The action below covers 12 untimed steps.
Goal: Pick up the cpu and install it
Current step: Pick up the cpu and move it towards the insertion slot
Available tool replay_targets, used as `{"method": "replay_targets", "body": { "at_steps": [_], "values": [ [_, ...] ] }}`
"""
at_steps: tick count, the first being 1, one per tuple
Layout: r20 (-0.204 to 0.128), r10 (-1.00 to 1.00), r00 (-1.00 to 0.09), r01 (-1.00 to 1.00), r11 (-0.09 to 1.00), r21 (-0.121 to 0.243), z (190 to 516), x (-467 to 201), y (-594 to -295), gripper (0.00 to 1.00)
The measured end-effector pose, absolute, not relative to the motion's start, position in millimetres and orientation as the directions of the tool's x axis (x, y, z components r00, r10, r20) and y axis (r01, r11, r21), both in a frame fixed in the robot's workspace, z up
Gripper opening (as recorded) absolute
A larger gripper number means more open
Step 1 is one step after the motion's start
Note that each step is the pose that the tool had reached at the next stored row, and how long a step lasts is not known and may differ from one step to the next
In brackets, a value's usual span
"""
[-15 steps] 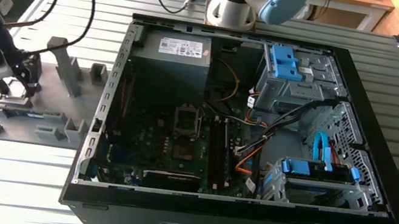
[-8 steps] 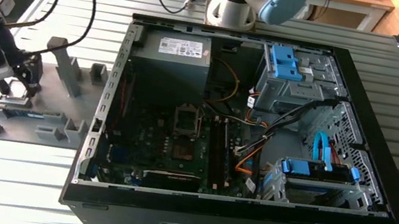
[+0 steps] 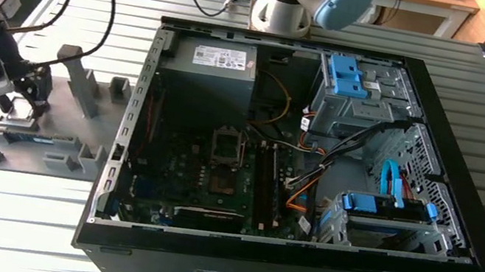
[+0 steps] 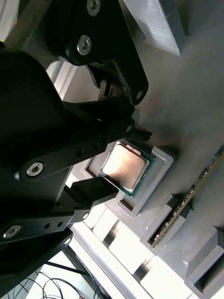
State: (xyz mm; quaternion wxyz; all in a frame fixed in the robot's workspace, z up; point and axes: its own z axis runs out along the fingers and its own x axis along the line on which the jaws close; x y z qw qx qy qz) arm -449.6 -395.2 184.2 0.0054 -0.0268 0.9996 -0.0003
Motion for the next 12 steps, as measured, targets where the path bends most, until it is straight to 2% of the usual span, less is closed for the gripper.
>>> {"method": "replay_targets", "body": {
  "at_steps": [12],
  "values": [
    [-0.011,-0.055,-0.998,-0.055,0.998,-0.003,182.7,-452.3,-395.1,0.59]
  ]
}}
